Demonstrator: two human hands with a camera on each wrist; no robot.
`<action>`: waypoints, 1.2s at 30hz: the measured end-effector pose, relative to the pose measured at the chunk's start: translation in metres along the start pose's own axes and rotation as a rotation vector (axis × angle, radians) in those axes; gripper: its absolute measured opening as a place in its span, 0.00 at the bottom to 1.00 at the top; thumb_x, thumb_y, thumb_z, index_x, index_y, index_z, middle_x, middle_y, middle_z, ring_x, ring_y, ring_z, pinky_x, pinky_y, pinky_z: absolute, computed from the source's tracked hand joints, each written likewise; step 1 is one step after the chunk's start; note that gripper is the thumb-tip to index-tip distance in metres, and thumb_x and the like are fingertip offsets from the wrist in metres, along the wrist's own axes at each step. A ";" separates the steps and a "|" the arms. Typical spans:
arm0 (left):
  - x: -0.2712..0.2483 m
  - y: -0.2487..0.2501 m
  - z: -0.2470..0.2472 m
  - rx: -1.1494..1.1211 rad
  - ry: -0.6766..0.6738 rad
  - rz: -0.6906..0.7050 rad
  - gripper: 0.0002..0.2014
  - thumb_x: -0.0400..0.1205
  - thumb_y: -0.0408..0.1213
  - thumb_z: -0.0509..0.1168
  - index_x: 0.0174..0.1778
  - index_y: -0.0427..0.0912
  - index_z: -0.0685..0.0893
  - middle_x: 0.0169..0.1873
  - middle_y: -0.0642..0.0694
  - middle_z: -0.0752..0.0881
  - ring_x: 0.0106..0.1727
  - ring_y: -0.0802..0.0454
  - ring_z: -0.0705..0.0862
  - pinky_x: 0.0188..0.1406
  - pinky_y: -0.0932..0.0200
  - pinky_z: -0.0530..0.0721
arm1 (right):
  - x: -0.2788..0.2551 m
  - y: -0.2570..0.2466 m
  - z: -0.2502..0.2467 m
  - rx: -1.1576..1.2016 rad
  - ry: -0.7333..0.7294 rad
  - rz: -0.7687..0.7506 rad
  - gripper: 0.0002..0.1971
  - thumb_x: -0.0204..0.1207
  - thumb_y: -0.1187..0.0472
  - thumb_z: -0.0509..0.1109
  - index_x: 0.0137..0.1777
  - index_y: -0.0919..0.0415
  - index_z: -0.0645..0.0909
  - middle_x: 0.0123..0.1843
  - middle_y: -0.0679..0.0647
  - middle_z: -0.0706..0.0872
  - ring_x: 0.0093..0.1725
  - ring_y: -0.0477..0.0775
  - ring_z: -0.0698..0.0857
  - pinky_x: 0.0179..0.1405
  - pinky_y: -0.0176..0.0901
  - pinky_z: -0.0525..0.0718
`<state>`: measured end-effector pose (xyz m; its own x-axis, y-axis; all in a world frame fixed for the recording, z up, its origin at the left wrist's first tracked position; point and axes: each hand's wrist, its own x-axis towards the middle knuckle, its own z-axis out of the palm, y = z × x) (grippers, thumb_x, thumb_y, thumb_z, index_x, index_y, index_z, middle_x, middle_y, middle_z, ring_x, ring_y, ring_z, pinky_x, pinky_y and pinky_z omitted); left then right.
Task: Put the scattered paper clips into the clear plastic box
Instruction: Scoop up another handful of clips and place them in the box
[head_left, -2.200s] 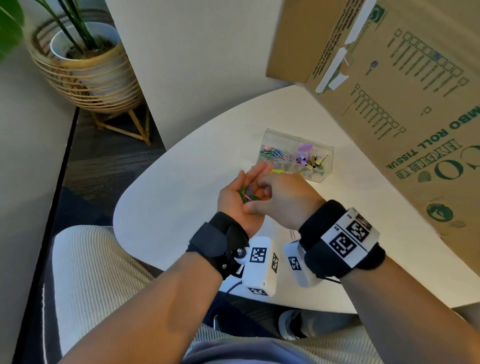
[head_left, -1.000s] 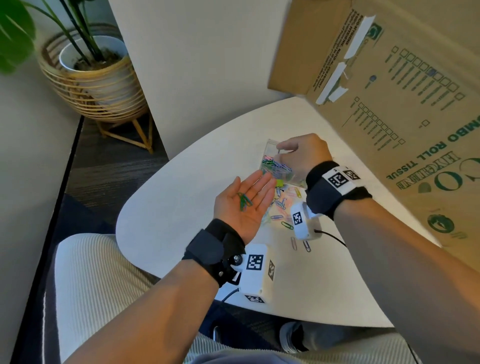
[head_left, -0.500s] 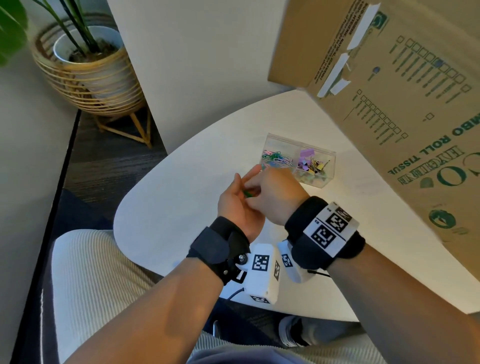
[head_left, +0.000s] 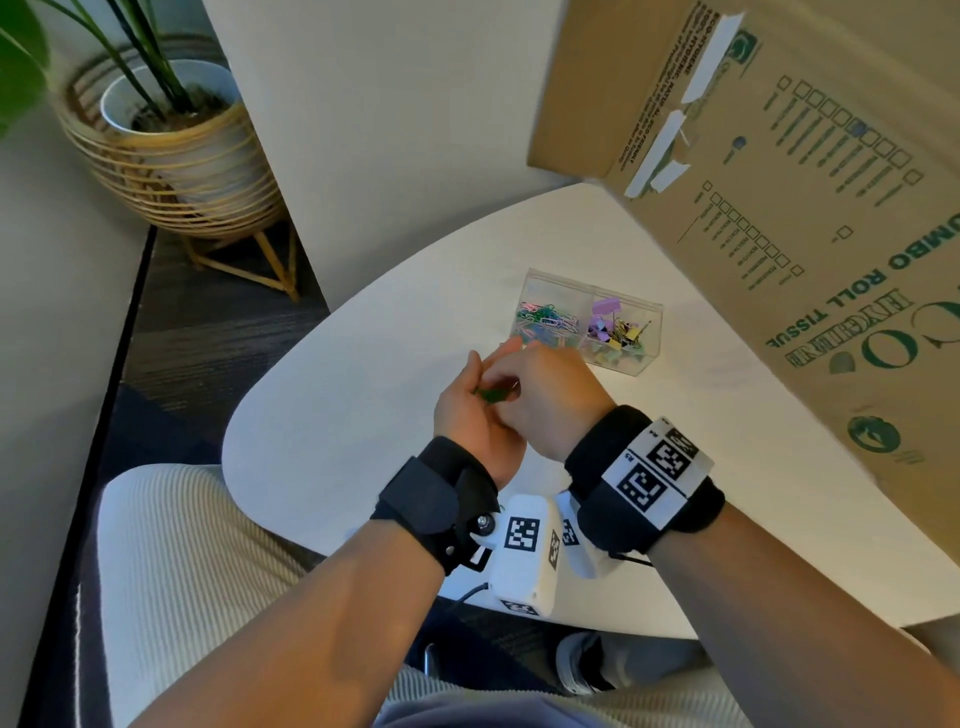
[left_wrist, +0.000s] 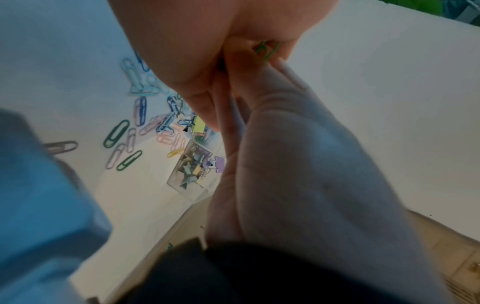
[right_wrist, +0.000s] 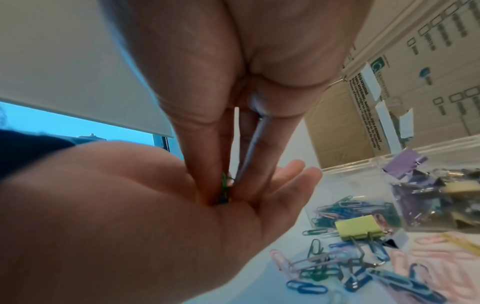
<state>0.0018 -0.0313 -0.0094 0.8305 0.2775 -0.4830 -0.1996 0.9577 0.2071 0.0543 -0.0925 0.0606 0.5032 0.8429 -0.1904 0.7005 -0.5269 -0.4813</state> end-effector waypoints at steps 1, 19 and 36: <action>0.001 -0.002 -0.002 -0.021 0.005 -0.005 0.25 0.87 0.49 0.50 0.74 0.37 0.72 0.70 0.39 0.78 0.75 0.44 0.71 0.80 0.50 0.60 | 0.001 0.001 0.000 -0.011 0.000 0.011 0.10 0.72 0.65 0.69 0.48 0.54 0.90 0.51 0.52 0.89 0.50 0.54 0.85 0.52 0.47 0.83; -0.004 0.004 0.003 0.153 0.086 0.028 0.27 0.89 0.49 0.45 0.71 0.34 0.76 0.64 0.32 0.83 0.67 0.38 0.80 0.73 0.46 0.71 | 0.003 0.019 0.001 0.347 0.071 0.175 0.08 0.69 0.70 0.74 0.43 0.59 0.92 0.38 0.47 0.89 0.39 0.46 0.86 0.41 0.30 0.83; -0.026 0.045 0.009 0.742 0.079 0.205 0.13 0.85 0.36 0.58 0.60 0.41 0.84 0.53 0.42 0.89 0.51 0.45 0.87 0.53 0.54 0.83 | 0.075 0.051 -0.066 0.289 0.372 0.245 0.06 0.72 0.65 0.76 0.46 0.54 0.91 0.46 0.54 0.91 0.47 0.55 0.90 0.58 0.48 0.88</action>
<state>-0.0241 0.0037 0.0197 0.7695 0.4747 -0.4272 0.0786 0.5934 0.8010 0.1609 -0.0636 0.0783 0.8171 0.5754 -0.0355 0.3981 -0.6077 -0.6872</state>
